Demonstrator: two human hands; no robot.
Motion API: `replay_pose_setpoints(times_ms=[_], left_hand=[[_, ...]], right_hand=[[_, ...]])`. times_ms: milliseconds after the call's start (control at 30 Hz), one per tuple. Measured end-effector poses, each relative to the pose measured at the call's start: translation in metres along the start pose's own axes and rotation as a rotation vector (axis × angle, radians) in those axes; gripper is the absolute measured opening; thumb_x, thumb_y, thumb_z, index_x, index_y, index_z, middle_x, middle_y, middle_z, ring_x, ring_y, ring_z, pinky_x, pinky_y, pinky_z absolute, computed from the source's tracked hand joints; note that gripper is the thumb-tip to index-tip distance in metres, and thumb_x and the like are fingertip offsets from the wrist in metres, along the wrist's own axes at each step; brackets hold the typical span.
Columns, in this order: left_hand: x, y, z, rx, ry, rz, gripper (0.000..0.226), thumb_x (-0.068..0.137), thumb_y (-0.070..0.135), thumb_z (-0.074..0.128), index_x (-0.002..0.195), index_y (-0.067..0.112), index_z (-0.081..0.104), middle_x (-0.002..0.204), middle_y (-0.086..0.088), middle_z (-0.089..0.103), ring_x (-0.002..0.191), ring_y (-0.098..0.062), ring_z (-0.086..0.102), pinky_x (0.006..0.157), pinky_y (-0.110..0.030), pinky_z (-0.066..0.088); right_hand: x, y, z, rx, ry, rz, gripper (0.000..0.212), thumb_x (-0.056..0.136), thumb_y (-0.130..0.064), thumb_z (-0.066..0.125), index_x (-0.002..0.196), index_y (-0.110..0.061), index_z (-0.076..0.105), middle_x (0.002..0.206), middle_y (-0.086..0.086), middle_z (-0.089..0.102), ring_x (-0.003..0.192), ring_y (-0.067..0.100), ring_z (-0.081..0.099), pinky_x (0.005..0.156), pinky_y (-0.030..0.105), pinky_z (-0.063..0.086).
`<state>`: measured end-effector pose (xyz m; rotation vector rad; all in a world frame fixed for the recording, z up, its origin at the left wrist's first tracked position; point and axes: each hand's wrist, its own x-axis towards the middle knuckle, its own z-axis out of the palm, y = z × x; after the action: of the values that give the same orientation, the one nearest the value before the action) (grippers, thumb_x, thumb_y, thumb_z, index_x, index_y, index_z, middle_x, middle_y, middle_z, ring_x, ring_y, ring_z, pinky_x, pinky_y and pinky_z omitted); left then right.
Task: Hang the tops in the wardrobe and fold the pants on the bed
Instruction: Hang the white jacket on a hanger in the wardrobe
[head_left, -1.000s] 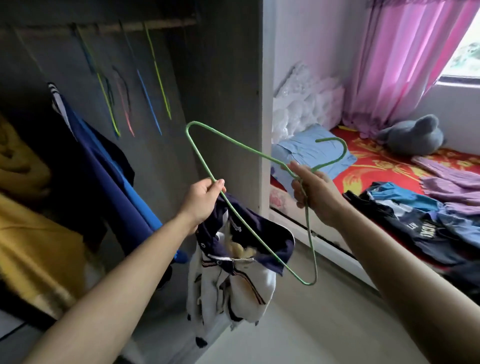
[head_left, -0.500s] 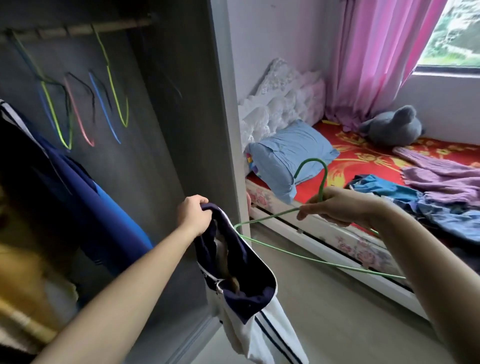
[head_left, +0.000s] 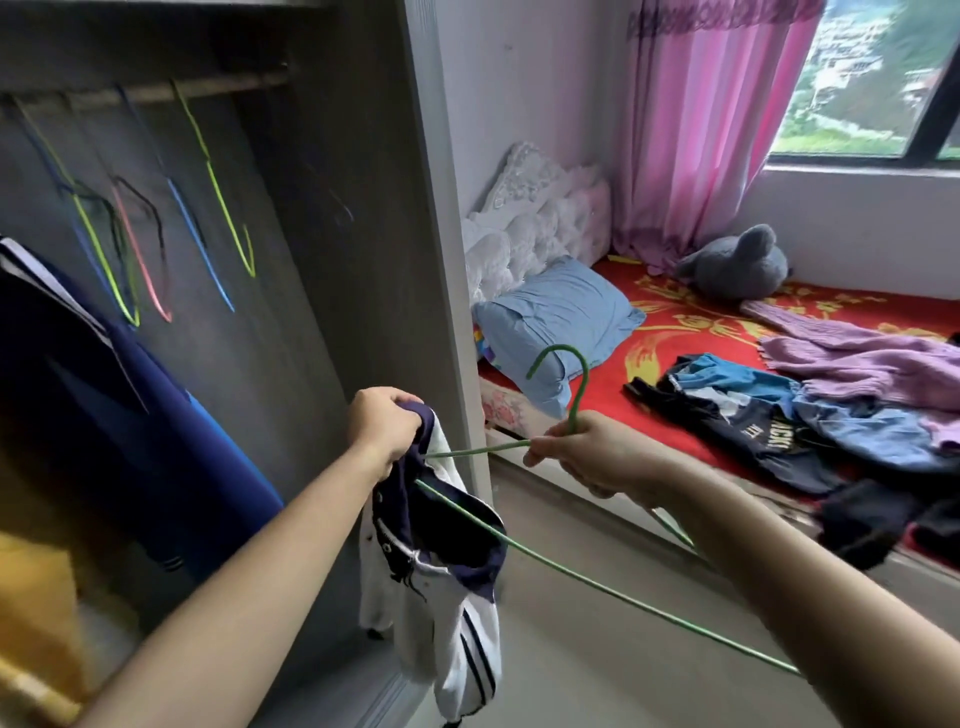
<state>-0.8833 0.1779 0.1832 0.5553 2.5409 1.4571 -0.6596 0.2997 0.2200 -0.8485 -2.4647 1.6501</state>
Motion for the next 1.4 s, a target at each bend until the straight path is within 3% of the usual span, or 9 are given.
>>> replay_pose_setpoints(times_ms=[233, 467, 600, 733, 833, 1000, 1133, 1267, 1400], left_hand=[[0.008, -0.001, -0.056, -0.106, 0.146, -0.044, 0.023, 0.074, -0.003, 0.057, 0.070, 0.017, 0.067, 0.066, 0.001, 0.064, 0.062, -0.014, 0.058, 0.052, -0.020, 0.043], [-0.007, 0.002, -0.073, -0.194, 0.092, -0.011, 0.030, 0.074, -0.009, 0.055, 0.072, 0.019, 0.067, 0.067, -0.001, 0.065, 0.058, -0.015, 0.058, 0.050, -0.019, 0.045], [-0.014, 0.006, -0.080, -0.283, 0.030, 0.008, 0.031, 0.076, -0.009, 0.054, 0.078, 0.019, 0.067, 0.074, -0.003, 0.067, 0.056, -0.014, 0.062, 0.046, -0.020, 0.049], [-0.015, 0.003, -0.097, -0.044, -0.106, 0.234, 0.029, 0.069, -0.007, 0.071, 0.084, 0.018, 0.068, 0.081, -0.001, 0.069, 0.067, -0.011, 0.061, 0.060, -0.019, 0.050], [-0.018, -0.005, -0.104, -0.076, -0.174, 0.171, 0.028, 0.072, -0.001, 0.082, 0.092, 0.013, 0.068, 0.085, -0.006, 0.067, 0.074, -0.015, 0.061, 0.072, -0.026, 0.053], [-0.026, 0.016, -0.103, -0.255, -0.160, 0.183, 0.024, 0.087, -0.010, 0.059, 0.102, 0.010, 0.061, 0.090, -0.009, 0.062, 0.082, -0.019, 0.058, 0.075, -0.029, 0.049], [-0.052, 0.044, -0.093, -0.346, -0.344, 0.273, 0.035, 0.083, -0.013, 0.056, 0.102, 0.016, 0.058, 0.080, -0.004, 0.060, 0.070, -0.013, 0.057, 0.065, -0.020, 0.049], [-0.057, 0.054, -0.105, -0.567, -0.433, 0.202, 0.024, 0.079, 0.024, 0.067, 0.102, 0.020, 0.062, 0.077, 0.000, 0.064, 0.066, -0.011, 0.060, 0.061, -0.022, 0.050], [-0.028, 0.048, -0.120, 0.134, -0.011, 0.667, 0.050, 0.088, 0.062, 0.041, 0.112, 0.024, 0.063, 0.105, -0.003, 0.060, 0.097, -0.018, 0.057, 0.095, -0.038, 0.045]], right_hand=[[-0.009, -0.021, 0.011, 0.218, -0.073, -0.032, 0.026, 0.101, -0.022, 0.056, 0.094, -0.004, 0.074, 0.051, -0.006, 0.030, 0.042, 0.009, 0.022, 0.038, 0.019, 0.018], [0.021, -0.033, 0.071, -0.094, -0.066, -0.031, 0.024, 0.098, -0.025, 0.058, 0.088, -0.012, 0.076, 0.051, 0.001, 0.030, 0.039, 0.014, 0.027, 0.040, 0.019, 0.028], [0.034, -0.028, 0.103, -0.284, -0.142, 0.060, 0.028, 0.088, -0.021, 0.067, 0.099, 0.004, 0.071, 0.050, 0.002, 0.035, 0.038, 0.017, 0.031, 0.040, 0.021, 0.029], [0.036, -0.058, 0.084, 0.006, -0.009, -0.074, 0.018, 0.093, -0.022, 0.065, 0.085, -0.011, 0.077, 0.041, -0.009, 0.033, 0.035, 0.009, 0.027, 0.039, 0.019, 0.023], [0.039, -0.076, 0.063, 0.285, 0.024, -0.176, 0.023, 0.097, -0.022, 0.060, 0.085, -0.011, 0.077, 0.052, -0.005, 0.029, 0.041, 0.009, 0.025, 0.040, 0.018, 0.021], [0.051, -0.043, 0.109, 0.123, 0.103, -0.156, 0.033, 0.099, -0.029, 0.057, 0.071, -0.018, 0.071, 0.045, -0.008, 0.035, 0.036, 0.007, 0.031, 0.038, 0.017, 0.026], [0.067, -0.015, 0.148, -0.022, 0.237, -0.198, 0.047, 0.095, -0.017, 0.056, 0.051, -0.017, 0.042, 0.043, -0.009, 0.039, 0.043, 0.002, 0.034, 0.044, 0.021, 0.029], [0.070, -0.033, 0.116, 0.390, 0.274, -0.265, 0.043, 0.093, -0.016, 0.056, 0.050, -0.022, 0.057, 0.043, -0.011, 0.044, 0.039, 0.004, 0.038, 0.042, 0.021, 0.030], [0.055, -0.057, 0.083, 0.572, 0.181, -0.413, 0.040, 0.089, -0.018, 0.052, 0.051, -0.022, 0.044, 0.043, -0.012, 0.031, 0.035, 0.004, 0.025, 0.035, 0.015, 0.019]])
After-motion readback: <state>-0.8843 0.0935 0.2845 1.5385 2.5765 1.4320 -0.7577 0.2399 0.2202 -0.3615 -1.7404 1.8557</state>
